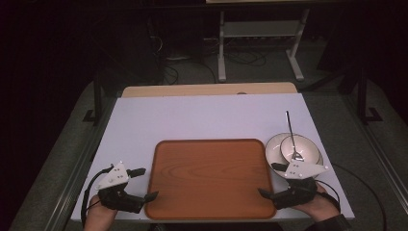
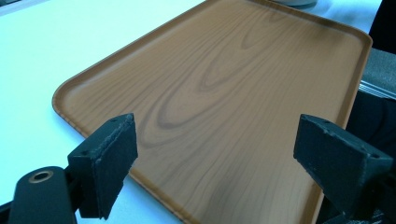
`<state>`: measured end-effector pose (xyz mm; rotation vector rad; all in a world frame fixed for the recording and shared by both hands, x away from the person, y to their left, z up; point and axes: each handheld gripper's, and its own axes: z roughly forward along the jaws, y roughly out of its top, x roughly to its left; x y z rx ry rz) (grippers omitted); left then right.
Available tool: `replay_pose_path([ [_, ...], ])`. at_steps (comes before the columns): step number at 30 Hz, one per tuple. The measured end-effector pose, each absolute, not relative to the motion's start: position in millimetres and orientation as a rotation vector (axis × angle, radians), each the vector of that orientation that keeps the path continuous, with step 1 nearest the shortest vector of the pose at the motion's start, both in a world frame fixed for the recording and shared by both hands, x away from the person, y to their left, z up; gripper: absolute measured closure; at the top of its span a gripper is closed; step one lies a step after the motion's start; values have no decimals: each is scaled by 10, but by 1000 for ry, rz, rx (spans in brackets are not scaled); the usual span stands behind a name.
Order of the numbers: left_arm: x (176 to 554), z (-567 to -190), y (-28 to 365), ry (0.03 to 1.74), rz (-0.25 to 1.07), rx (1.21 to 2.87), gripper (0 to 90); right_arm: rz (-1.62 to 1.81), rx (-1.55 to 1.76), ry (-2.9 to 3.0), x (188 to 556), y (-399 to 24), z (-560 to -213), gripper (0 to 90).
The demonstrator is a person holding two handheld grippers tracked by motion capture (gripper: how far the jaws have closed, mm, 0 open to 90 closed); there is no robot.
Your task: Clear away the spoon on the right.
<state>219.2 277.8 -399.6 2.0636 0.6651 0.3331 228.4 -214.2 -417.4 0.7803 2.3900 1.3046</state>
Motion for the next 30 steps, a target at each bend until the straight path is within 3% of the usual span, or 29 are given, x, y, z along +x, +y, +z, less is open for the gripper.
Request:
replay_pose_path([
  [30, 2189, -3987, 2782, 660, 332, 2059, 130, 1320, 850, 2241, 2390, -2279, -3899, 80],
])
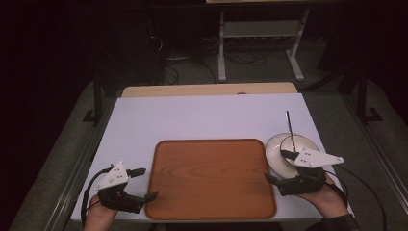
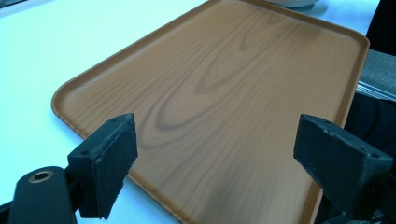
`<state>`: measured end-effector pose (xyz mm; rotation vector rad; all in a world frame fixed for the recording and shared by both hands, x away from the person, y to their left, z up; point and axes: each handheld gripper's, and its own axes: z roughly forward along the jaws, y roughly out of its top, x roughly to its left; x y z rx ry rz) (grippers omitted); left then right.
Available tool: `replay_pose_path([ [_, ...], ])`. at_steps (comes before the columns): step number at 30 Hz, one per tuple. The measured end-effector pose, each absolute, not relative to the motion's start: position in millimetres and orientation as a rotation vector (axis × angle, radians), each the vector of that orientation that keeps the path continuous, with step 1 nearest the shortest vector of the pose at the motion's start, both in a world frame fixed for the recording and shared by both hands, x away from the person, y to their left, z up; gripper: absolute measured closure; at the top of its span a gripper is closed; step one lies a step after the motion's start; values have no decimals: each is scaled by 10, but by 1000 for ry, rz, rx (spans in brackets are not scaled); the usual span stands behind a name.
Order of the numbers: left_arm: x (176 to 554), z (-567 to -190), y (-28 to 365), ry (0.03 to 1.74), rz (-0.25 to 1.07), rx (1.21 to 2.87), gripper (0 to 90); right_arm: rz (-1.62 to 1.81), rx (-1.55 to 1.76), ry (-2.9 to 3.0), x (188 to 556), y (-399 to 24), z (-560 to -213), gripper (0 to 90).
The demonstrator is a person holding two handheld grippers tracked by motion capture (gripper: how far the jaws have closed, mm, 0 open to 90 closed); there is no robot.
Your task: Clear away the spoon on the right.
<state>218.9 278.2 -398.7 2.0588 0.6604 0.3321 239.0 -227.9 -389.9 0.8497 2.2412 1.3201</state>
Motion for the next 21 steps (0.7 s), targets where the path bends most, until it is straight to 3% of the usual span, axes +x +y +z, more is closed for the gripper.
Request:
replay_pose_path([
  [21, 2166, -3974, 2824, 678, 350, 2051, 130, 1341, 856, 2249, 2627, -2224, -3847, 80],
])
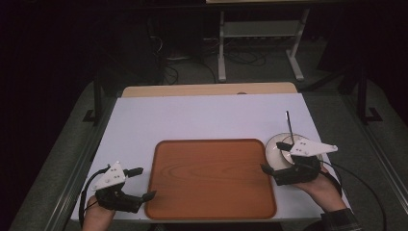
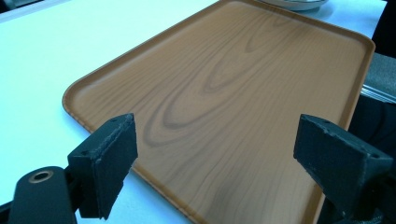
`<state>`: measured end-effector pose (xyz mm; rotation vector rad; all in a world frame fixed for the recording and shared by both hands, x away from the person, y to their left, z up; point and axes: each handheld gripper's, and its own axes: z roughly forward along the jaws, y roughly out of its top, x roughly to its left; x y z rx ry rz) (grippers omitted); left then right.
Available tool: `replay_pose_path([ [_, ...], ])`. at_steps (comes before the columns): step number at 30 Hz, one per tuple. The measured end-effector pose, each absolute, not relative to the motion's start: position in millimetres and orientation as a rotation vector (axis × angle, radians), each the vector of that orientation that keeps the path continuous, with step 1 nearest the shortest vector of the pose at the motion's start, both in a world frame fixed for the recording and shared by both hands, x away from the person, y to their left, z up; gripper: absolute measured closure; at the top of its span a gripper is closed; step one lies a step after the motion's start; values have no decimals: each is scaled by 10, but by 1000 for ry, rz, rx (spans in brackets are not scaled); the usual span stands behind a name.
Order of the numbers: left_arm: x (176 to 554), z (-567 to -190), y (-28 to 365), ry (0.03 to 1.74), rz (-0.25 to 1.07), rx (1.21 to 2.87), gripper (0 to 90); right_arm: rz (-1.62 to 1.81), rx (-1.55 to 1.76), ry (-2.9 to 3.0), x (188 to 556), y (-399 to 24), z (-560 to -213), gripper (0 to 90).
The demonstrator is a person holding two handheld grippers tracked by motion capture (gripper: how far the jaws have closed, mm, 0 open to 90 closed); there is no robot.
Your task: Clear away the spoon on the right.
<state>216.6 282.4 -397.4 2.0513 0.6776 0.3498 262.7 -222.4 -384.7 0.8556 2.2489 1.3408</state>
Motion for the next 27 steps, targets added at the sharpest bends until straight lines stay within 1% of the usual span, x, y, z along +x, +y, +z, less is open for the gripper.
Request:
replay_pose_path([
  [15, 2166, -3977, 2830, 689, 356, 2046, 130, 1358, 856, 2217, 2844, -2269, -3718, 81],
  [27, 2177, -3982, 2852, 696, 352, 2034, 130, 1347, 880, 2221, 3025, -2301, -3683, 82],
])
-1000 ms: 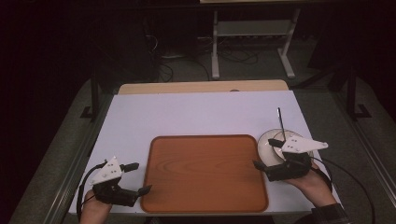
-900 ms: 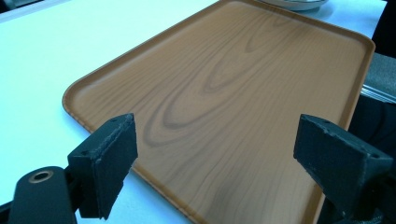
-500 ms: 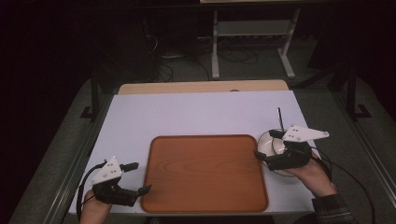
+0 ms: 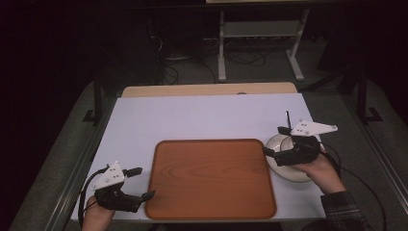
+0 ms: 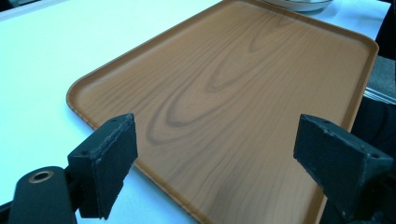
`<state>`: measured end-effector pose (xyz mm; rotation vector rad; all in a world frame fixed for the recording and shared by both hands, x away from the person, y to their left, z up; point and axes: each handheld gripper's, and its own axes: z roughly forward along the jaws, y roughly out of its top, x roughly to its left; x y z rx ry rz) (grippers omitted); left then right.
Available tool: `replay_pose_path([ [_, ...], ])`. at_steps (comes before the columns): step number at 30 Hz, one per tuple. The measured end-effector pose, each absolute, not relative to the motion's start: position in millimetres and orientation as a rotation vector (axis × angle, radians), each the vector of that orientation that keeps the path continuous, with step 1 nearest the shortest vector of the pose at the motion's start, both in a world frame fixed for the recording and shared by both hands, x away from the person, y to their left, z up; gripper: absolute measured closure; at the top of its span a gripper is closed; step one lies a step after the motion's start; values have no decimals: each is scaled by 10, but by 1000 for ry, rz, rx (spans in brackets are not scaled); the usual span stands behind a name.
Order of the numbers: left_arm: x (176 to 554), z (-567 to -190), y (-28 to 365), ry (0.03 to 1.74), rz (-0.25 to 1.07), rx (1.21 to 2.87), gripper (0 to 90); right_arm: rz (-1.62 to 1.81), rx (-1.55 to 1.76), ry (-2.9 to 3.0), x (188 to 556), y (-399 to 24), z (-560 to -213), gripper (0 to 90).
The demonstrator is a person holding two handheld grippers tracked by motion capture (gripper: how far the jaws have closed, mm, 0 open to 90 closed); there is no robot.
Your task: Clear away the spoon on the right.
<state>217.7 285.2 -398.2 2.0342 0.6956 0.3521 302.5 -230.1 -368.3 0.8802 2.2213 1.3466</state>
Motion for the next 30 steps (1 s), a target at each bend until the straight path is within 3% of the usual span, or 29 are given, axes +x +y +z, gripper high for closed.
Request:
replay_pose_path([
  [13, 2173, -3972, 2827, 688, 351, 2043, 130, 1325, 894, 2244, 3238, -2313, -3681, 133],
  [21, 2181, -3973, 2841, 692, 349, 2034, 130, 1279, 957, 2289, 3380, -2360, -3690, 245],
  [23, 2178, -3972, 2840, 688, 349, 2035, 130, 1259, 972, 2293, 3414, -2365, -3693, 288],
  [25, 2178, -3972, 2840, 686, 349, 2034, 130, 1228, 990, 2272, 3450, -2373, -3691, 391],
  [28, 2186, -3968, 2848, 686, 349, 2025, 130, 1218, 1022, 2258, 3487, -2391, -3688, 448],
  [29, 2189, -3969, 2844, 689, 348, 2024, 130, 1211, 1051, 2248, 3532, -2423, -3694, 521],
  [30, 2191, -3970, 2840, 688, 349, 2027, 130, 1211, 1051, 2248, 3532, -2423, -3694, 521],
])
